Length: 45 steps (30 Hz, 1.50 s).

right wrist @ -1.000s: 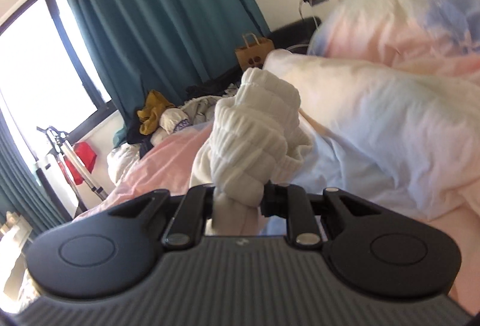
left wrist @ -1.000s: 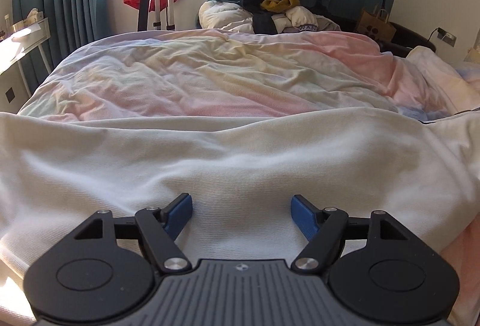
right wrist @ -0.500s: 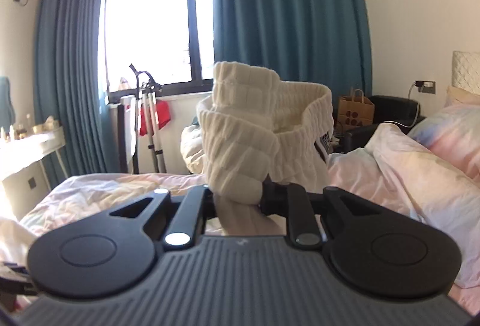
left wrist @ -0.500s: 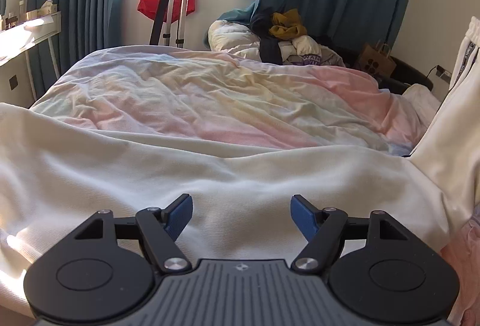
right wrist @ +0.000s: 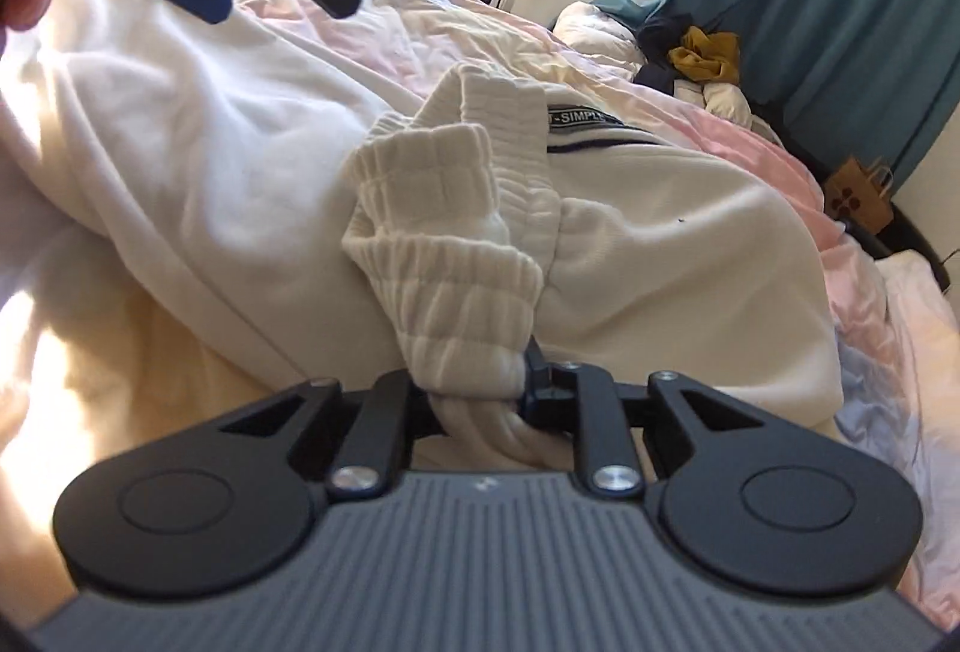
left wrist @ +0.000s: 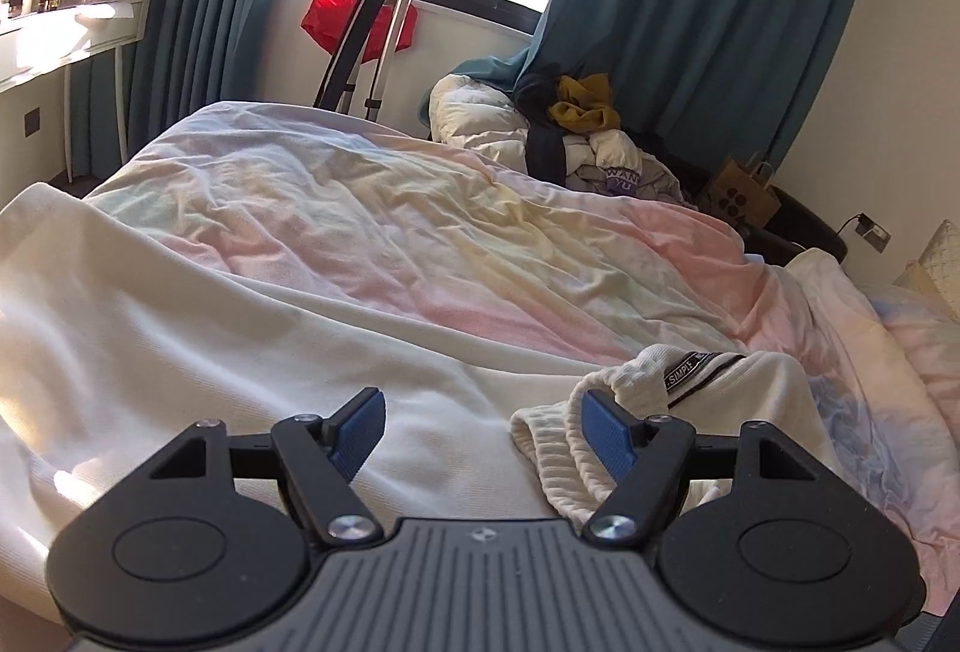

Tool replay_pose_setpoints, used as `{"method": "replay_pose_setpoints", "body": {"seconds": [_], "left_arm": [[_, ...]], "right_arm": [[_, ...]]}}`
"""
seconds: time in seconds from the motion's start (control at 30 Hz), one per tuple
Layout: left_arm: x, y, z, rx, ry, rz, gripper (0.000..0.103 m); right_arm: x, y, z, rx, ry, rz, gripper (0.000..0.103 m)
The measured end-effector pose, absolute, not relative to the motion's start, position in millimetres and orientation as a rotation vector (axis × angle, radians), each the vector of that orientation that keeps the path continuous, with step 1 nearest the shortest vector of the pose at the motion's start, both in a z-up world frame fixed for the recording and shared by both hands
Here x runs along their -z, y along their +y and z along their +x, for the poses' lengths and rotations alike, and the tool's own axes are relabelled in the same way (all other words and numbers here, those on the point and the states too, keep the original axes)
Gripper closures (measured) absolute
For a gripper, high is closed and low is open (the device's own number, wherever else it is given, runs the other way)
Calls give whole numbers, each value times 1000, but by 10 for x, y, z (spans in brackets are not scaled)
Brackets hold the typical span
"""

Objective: Fold clothes
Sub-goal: 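Open the right gripper to release the waistband onto the garment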

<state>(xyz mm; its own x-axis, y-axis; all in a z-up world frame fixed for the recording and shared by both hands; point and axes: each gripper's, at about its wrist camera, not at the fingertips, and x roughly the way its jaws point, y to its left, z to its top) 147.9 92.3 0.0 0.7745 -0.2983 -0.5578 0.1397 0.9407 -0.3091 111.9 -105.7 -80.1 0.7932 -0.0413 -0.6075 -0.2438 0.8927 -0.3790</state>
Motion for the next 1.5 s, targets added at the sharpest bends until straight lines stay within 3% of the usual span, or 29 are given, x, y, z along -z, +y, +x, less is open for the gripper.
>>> {"method": "replay_pose_setpoints", "body": {"seconds": [0.37,0.8,0.87,0.93,0.97,1.03,1.07,1.1,1.27,1.5], "left_arm": [[377,942,1680,428,763,-520,23],[478,1238,1708,492,735,-848,20],[511,1232,1734,481,736,-855,20],[546,1224,1761,468,738,-861,20],[566,1219,1779,463,741,-866,20],[598,1203,1813,461,745,-871,20],[609,1192,1828,465,746,-869,20],[617,1184,1839,465,745,-863,19],[711,1216,1899,463,752,-900,17],[813,1082,2202,497,839,-860,17]], "right_arm": [[593,-1410,873,-208,694,-399,80],[387,-1393,1112,-82,389,-288,81],[522,-1345,1183,-107,411,-332,79],[692,-1283,1234,-116,453,-406,70],[776,-1248,1244,-114,472,-448,58],[884,-1171,1211,-136,466,-567,44],[936,-1133,1194,-146,462,-625,27],[939,-1098,1151,-141,431,-670,18],[757,-1013,766,-193,306,-778,16],[394,-1168,549,-278,239,-602,16]]}}
